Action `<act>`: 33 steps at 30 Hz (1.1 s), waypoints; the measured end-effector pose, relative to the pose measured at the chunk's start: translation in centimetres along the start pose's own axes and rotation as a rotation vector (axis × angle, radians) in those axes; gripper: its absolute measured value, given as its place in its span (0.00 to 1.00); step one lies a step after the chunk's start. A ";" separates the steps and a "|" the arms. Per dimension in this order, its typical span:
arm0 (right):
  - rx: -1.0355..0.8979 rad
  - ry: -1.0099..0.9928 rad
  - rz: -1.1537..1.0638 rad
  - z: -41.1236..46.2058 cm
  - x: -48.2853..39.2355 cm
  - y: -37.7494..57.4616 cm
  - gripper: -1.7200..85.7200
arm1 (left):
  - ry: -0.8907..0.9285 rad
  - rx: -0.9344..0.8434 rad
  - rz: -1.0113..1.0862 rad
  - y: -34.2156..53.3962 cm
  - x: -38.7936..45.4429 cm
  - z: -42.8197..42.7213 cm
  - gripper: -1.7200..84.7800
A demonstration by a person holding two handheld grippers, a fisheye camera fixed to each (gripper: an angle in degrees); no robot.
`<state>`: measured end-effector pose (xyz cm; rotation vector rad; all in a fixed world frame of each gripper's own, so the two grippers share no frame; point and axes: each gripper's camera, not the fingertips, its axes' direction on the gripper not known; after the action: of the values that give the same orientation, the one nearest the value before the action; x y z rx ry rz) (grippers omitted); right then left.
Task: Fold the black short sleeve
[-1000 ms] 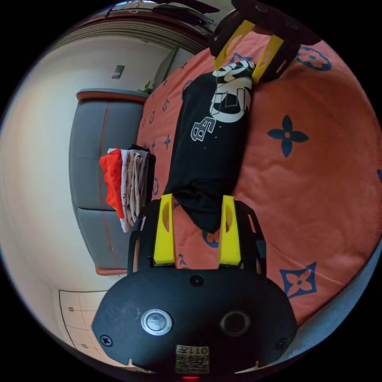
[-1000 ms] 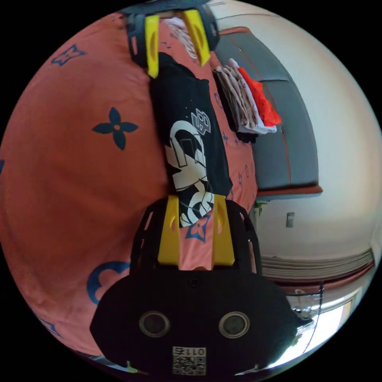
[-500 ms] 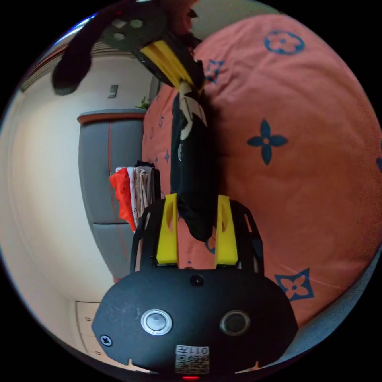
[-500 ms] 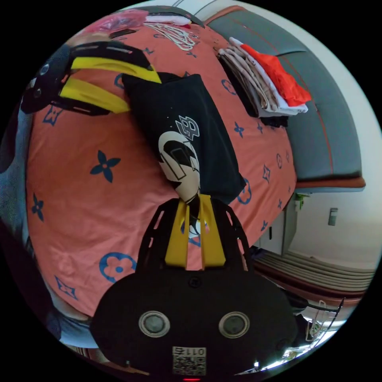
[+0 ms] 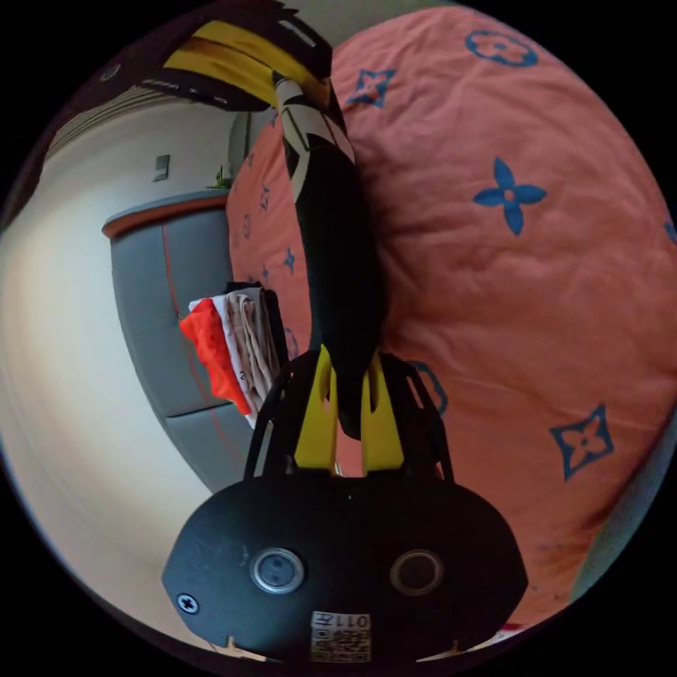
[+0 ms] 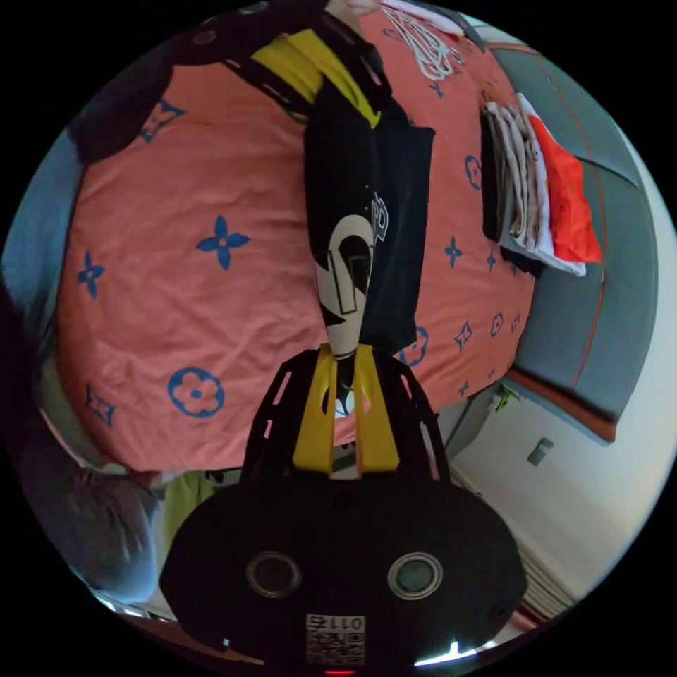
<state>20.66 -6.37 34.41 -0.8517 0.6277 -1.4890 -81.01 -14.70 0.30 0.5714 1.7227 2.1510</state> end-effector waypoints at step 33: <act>0.366 0.129 0.306 11.7 32.6 3.1 0.15 | 0.187 -0.629 -0.193 23.5 -23.5 30.6 0.08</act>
<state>32.54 -37.80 43.36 -0.3614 0.5297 -1.3290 -45.41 -5.38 26.62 0.0334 1.0183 2.4731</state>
